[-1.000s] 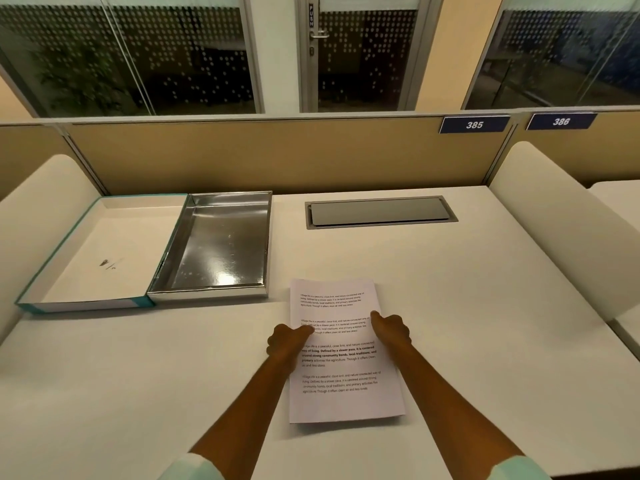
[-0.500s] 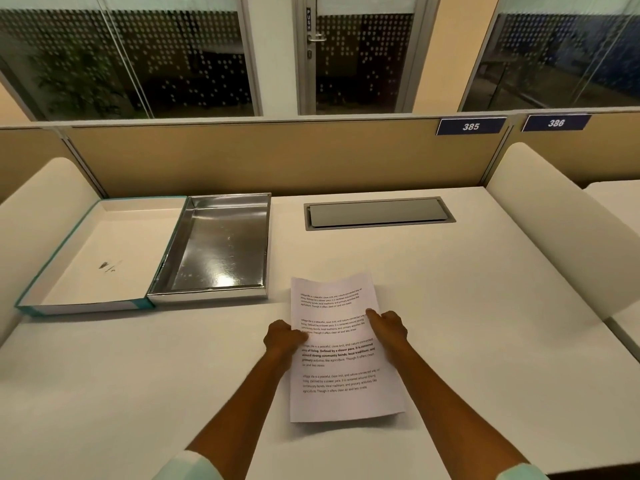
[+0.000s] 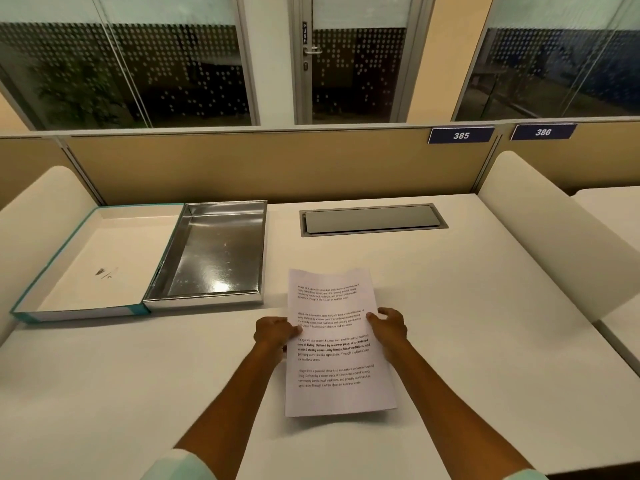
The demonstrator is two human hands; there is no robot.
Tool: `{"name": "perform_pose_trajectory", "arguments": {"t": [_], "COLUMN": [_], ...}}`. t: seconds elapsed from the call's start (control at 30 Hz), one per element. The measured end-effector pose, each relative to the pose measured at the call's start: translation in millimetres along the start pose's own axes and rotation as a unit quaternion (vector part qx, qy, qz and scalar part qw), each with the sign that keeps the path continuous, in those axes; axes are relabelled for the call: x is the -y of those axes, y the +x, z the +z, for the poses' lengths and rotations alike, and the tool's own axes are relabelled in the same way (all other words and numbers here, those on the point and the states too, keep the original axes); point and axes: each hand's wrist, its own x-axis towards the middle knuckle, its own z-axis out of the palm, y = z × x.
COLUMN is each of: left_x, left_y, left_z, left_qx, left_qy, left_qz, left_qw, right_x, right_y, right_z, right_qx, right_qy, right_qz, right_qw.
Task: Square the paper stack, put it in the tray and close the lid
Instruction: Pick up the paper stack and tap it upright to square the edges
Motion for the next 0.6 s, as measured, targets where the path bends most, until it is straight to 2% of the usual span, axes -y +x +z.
{"name": "perform_pose_trajectory", "arguments": {"t": [0.17,0.33,0.5,0.6], "left_x": [-21.9,-22.8,-1.9,1.7], "left_y": [-10.0,-24.4,-32.2,-36.9], "left_z": [4.1,6.5,7.1,9.6], "left_qx": [-0.003,-0.009,-0.025,-0.015], "left_qy": [-0.047,-0.075,-0.088,-0.078], "left_qz": [0.132,0.271,0.316,0.329], "left_qw": [0.990,0.960,0.944,0.941], "right_x": [23.8,32.0,12.4,7.8], "right_y": [-7.2,-23.0,-39.5,-43.6], "right_z": [-4.4,-12.4,-11.7,-13.2], "right_qx": [-0.036,-0.036,-0.031,-0.030], "right_qy": [0.034,0.099,0.099,0.108], "right_qz": [-0.117,-0.231,-0.288,-0.294], "right_qw": [0.992,0.967,0.952,0.949]}}
